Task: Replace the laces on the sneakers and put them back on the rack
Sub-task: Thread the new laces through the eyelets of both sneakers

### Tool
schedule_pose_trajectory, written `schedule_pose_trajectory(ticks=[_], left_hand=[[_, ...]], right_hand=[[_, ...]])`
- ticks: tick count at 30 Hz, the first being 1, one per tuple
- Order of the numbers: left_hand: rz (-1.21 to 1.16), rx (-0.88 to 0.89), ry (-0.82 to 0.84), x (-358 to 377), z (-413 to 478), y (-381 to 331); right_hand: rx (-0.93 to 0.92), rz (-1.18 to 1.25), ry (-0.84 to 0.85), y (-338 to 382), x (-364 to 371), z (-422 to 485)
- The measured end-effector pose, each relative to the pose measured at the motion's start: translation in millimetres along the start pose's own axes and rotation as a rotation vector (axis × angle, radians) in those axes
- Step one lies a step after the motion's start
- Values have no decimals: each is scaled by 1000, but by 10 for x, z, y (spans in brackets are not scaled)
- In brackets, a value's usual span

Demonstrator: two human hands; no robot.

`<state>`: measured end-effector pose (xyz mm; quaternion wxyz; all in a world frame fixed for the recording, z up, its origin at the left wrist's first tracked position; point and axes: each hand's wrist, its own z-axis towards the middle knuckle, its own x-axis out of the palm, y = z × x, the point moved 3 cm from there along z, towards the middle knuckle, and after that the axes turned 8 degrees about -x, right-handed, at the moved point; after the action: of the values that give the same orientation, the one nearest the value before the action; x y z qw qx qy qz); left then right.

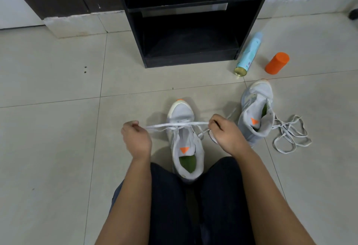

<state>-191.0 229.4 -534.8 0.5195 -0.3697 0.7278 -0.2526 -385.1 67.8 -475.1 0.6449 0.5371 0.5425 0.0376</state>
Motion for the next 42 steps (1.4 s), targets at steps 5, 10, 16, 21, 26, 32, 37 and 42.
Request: schedule_pose_trajectory(ticks=[5,10,16,21,26,32,37,42], left_hand=[[102,550,473,198,-685,-344],[259,673,373,161,-760,-342],[448,494,213,32,-539,-221],[362,754,394,179,-854,-380],[322,705,295,106,-738,-346],[384,872,304,177,-823,-381],[366,732,267,221,-658,-304],[592,678,252,362,-638,-259]], right_hand=[[-95,-3,36,258,239,-14],[-14,50,56,204,218,6],[93,70,58,-13,81,23],[-21,128,52,238,320,59],[83,234,74,89,298,57],[114,472,-100,151,282,51],[196,411,-136,-39,290,70],[230,230,3,-119,433,56]])
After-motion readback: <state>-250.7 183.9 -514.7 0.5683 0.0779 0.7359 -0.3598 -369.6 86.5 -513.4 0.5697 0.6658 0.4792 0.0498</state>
